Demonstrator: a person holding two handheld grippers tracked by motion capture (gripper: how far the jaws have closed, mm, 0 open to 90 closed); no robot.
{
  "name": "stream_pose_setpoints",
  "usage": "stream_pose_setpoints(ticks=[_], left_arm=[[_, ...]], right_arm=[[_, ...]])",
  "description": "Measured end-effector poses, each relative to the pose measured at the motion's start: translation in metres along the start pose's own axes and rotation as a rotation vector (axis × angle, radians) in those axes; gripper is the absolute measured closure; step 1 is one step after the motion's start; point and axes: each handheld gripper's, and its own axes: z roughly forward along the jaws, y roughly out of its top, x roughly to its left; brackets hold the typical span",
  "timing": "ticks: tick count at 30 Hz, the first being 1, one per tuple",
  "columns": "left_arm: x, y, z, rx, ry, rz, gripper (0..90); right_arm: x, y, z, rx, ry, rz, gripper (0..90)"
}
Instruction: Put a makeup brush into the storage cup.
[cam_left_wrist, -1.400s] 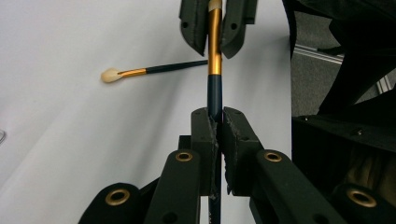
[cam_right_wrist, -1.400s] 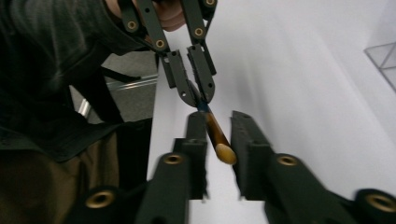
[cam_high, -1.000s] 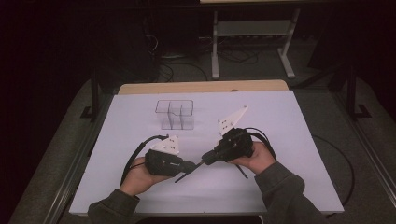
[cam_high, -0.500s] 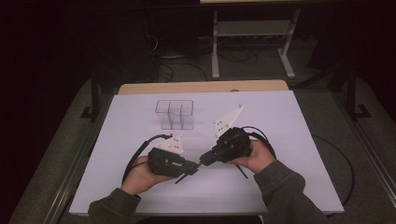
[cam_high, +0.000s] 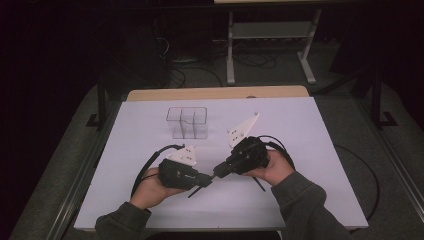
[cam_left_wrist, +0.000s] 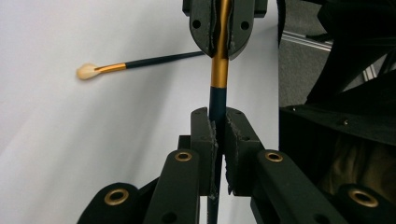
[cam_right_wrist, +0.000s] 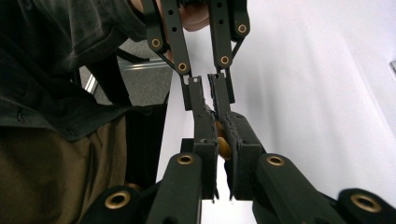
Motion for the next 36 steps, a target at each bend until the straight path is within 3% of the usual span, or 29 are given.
stream_pose_setpoints(ticks=[8, 15, 28, 31, 36], left_arm=[[0.0005, -0.0033, -0.0031, -0.009, 0.018, 0.000, 83.2], [0.0018, -0.0045, -0.0049, -0.008, 0.023, 0.002, 83.3], [0.0018, -0.0024, -0.0024, -0.001, -0.005, -0.008, 81.1], [0.0020, -0.0001, -0.0013, 0.007, -0.008, -0.015, 73.6], [0.0013, 0.0025, -0.0008, -0.002, -0.006, -0.012, 76.4]], right_arm=[[-0.0017, -0.0002, -0.0034, -0.029, -0.015, 0.012, 77.0], [-0.0021, -0.0003, -0.0067, -0.047, -0.017, 0.015, 82.2], [0.0001, 0.0042, -0.0071, -0.026, 0.000, 0.003, 83.5], [0.0006, 0.0060, -0.0069, -0.016, -0.004, -0.013, 83.6], [0.0017, 0.0082, -0.0063, -0.010, -0.008, -0.023, 83.6]])
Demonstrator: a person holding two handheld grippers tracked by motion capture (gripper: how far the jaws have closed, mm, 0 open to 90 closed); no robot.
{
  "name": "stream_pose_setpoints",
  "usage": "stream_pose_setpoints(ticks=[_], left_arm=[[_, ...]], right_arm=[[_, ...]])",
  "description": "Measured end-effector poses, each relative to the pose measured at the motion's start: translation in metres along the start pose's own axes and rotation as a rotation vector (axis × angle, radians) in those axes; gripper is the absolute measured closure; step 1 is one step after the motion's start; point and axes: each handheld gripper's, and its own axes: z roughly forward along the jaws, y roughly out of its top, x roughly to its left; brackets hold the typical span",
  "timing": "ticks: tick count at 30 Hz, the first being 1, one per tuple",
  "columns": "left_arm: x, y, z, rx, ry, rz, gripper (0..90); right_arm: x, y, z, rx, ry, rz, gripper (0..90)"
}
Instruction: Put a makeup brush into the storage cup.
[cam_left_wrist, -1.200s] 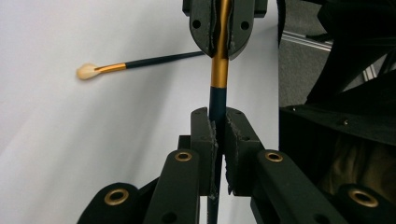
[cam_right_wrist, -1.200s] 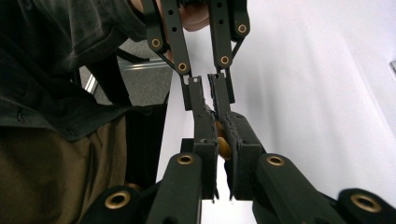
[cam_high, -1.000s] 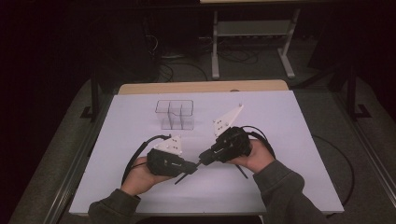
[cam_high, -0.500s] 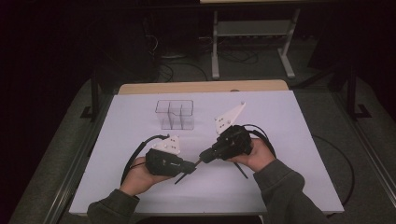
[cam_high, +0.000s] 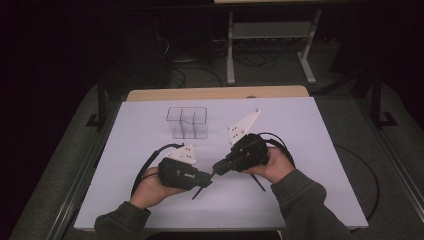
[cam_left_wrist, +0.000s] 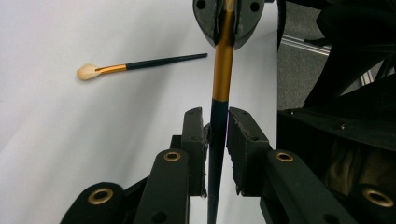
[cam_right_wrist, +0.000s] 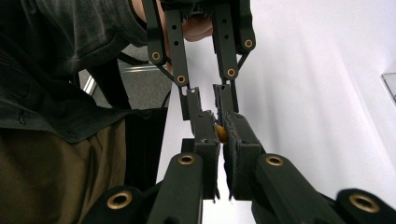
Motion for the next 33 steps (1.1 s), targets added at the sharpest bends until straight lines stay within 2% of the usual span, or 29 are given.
stream_pose_setpoints(ticks=[21, 33], left_arm=[[-0.0012, 0.0040, -0.0012, -0.006, 0.002, -0.002, 81.7], [-0.0008, 0.0051, -0.0010, -0.017, 0.009, 0.001, 82.8]], right_arm=[[0.0022, 0.0052, 0.0011, 0.009, -0.007, -0.024, 83.5], [0.0022, 0.0043, -0.0008, -0.001, -0.012, -0.021, 82.9]])
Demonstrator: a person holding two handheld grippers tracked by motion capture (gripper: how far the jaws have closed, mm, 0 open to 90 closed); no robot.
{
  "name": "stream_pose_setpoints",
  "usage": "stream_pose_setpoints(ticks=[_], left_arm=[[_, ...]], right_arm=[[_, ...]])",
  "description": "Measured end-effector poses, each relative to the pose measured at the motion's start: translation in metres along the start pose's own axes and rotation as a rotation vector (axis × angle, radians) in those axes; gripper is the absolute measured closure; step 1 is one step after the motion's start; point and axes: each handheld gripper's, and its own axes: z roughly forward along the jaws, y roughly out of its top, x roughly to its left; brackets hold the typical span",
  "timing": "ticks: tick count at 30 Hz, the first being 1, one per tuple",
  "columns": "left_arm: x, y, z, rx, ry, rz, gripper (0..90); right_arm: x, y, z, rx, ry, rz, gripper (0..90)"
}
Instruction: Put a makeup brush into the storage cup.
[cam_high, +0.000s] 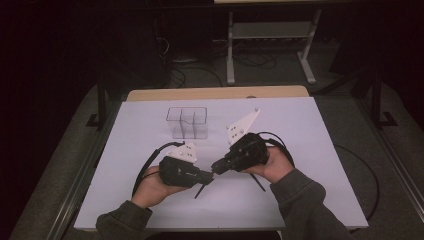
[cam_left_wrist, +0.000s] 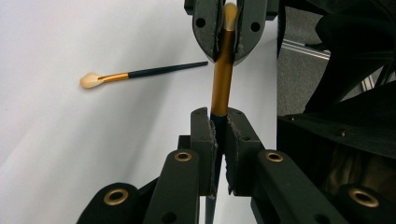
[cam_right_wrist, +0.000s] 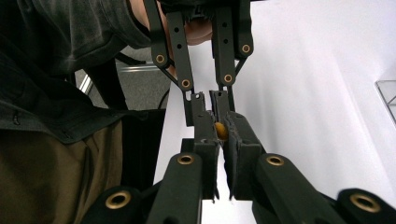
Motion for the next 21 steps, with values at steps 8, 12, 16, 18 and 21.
stream_pose_setpoints(ticks=[8, 12, 16, 18, 21], left_arm=[[0.002, -0.001, -0.001, -0.002, 0.005, -0.008, 82.9], [0.005, -0.002, -0.004, -0.008, 0.012, -0.017, 82.9], [0.010, -0.004, -0.010, -0.020, 0.016, -0.029, 82.9], [0.014, -0.005, -0.013, -0.031, 0.015, -0.036, 82.9], [0.019, -0.005, -0.017, -0.045, 0.017, -0.055, 83.0]], right_arm=[[-0.002, -0.004, -0.005, -0.046, -0.019, 0.031, 69.0], [-0.003, -0.010, -0.009, -0.072, -0.049, 0.055, 60.0], [-0.004, -0.019, -0.013, -0.096, -0.069, 0.079, 56.0], [-0.005, -0.024, -0.015, -0.109, -0.082, 0.094, 53.0], [-0.005, -0.033, -0.018, -0.124, -0.103, 0.124, 48.7]])
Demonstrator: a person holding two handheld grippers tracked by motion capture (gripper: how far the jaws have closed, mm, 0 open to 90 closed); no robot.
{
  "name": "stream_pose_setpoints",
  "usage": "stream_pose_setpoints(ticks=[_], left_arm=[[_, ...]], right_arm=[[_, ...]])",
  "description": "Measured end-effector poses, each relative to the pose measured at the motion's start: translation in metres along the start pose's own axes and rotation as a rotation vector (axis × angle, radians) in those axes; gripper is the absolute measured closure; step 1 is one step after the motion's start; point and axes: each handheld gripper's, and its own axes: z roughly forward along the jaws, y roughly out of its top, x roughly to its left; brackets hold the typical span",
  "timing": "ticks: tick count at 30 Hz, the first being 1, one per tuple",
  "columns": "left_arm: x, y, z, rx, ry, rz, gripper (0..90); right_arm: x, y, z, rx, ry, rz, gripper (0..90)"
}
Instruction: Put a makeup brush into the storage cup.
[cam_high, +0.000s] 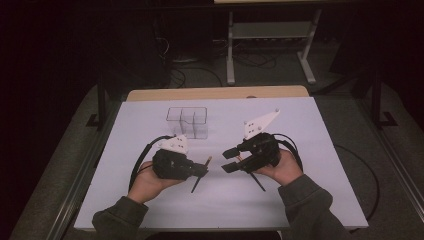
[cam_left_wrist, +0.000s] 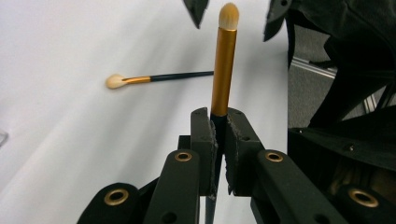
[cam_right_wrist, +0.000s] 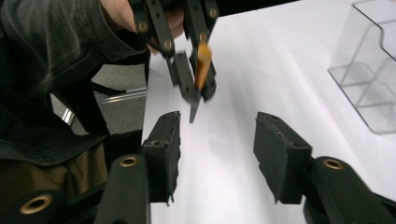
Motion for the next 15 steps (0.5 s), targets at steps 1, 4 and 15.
stream_pose_setpoints(ticks=[1, 4, 15], left_arm=[[0.002, 0.000, -0.001, 0.001, 0.003, 0.000, 83.0], [0.007, 0.000, -0.003, -0.015, 0.011, -0.014, 83.0], [0.025, 0.001, -0.012, -0.049, 0.030, -0.059, 83.0]], right_arm=[[-0.001, -0.002, -0.001, -0.001, -0.006, 0.002, 47.6], [-0.003, -0.010, -0.004, -0.014, -0.007, 0.028, 45.0], [-0.006, -0.032, -0.015, -0.027, -0.071, 0.072, 40.4]])
